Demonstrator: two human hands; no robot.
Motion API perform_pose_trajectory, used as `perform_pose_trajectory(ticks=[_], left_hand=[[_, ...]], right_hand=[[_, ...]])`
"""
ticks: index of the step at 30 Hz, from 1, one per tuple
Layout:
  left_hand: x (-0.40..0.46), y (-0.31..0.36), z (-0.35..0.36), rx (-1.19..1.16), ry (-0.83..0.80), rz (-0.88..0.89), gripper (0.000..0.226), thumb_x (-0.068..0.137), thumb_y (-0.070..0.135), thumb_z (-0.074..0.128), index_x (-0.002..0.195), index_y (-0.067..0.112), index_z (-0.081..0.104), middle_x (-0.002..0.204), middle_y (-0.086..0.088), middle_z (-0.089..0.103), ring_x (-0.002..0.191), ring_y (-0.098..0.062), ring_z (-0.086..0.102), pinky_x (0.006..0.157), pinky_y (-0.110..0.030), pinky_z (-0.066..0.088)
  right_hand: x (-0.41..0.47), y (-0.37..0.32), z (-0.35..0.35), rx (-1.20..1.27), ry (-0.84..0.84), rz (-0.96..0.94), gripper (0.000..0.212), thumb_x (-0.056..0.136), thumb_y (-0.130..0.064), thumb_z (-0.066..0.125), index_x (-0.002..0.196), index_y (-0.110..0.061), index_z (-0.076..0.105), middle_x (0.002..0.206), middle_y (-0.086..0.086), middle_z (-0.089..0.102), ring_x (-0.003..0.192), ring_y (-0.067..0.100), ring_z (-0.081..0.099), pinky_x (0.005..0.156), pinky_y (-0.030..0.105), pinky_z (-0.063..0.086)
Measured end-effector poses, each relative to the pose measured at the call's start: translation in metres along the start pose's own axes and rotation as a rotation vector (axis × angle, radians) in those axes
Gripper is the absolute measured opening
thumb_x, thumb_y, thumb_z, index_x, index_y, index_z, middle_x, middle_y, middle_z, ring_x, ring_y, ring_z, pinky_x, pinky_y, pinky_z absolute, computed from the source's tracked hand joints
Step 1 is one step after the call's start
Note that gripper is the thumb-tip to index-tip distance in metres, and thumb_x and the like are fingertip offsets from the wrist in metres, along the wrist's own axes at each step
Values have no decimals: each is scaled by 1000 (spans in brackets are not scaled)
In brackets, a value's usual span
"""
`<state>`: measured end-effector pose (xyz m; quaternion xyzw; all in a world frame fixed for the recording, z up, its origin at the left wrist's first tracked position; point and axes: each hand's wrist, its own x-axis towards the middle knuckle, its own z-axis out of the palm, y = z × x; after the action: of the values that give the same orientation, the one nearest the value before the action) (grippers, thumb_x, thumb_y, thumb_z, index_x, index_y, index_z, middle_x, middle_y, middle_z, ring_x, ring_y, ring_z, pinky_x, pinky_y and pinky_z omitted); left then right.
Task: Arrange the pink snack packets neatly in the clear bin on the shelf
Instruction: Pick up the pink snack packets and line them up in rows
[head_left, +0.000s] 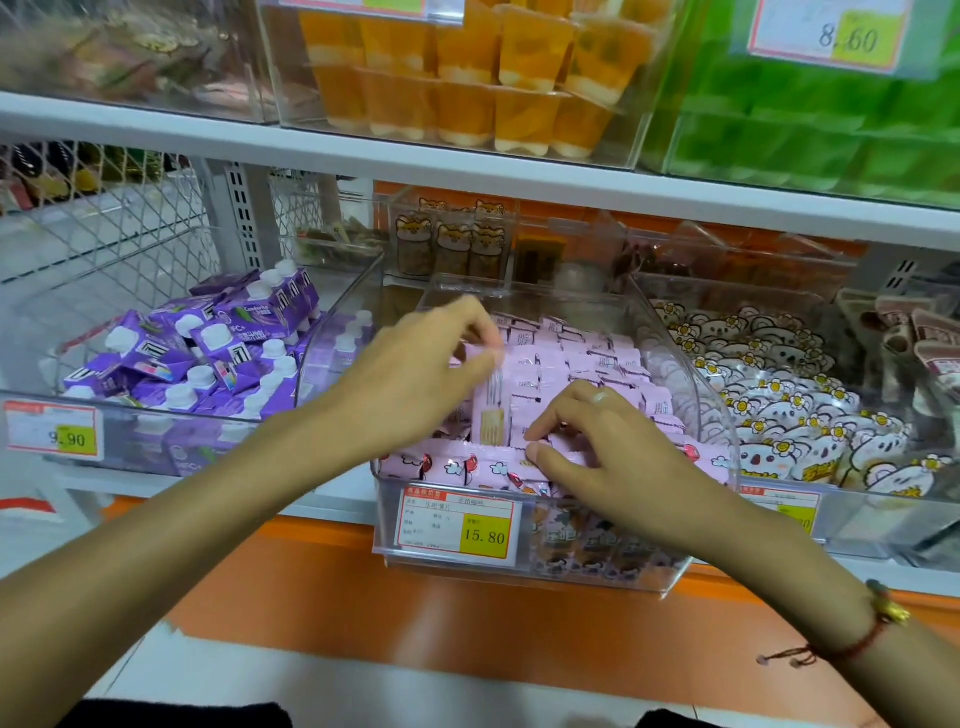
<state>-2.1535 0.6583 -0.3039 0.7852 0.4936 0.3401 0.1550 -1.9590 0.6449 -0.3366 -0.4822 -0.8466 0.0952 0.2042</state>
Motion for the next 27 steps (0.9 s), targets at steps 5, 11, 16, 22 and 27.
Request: perform_pose_trajectory(ticks=[5,11,16,22,27], left_hand=[[-1,8,-22,-403,287,-48,10,95,21,52,86,24,50,94,-4,70,91,-28,66,78,-46,54],[-10,8,-12,-854,479,-251,8,97,15,49,98,9,54,79,3,70,73,-2,68,62,-15,54],[-11,6,-5,-1128,380,-435,12,97,13,48,96,8,59,94,-9,69,94,-16,66,63,-19,56],[-8,-6,-9,-732,92,-259,38,90,33,58,127,29,51,122,7,60,105,-8,63,68,-20,56],[-11,-4,-4,-569,102,-119,35,84,31,64,118,29,57,112,5,65,93,-6,67,73,-22,57]], right_hand=[[0,0,0,-1,-20,4,17,94,-33,50,102,-23,61,95,-11,49,88,6,43,70,19,28],[0,-19,-9,377,333,31,45,85,-56,55,123,-35,43,114,-20,51,103,-1,51,82,20,43],[1,-26,-14,319,449,-81,34,81,-27,72,110,-31,55,110,-20,58,103,8,53,88,20,42],[6,-12,-29,905,349,253,14,81,-38,66,79,-28,76,82,-8,74,78,0,67,61,8,49],[8,-7,-28,1076,246,419,34,82,-40,66,80,-7,74,77,1,72,66,4,66,61,14,53]])
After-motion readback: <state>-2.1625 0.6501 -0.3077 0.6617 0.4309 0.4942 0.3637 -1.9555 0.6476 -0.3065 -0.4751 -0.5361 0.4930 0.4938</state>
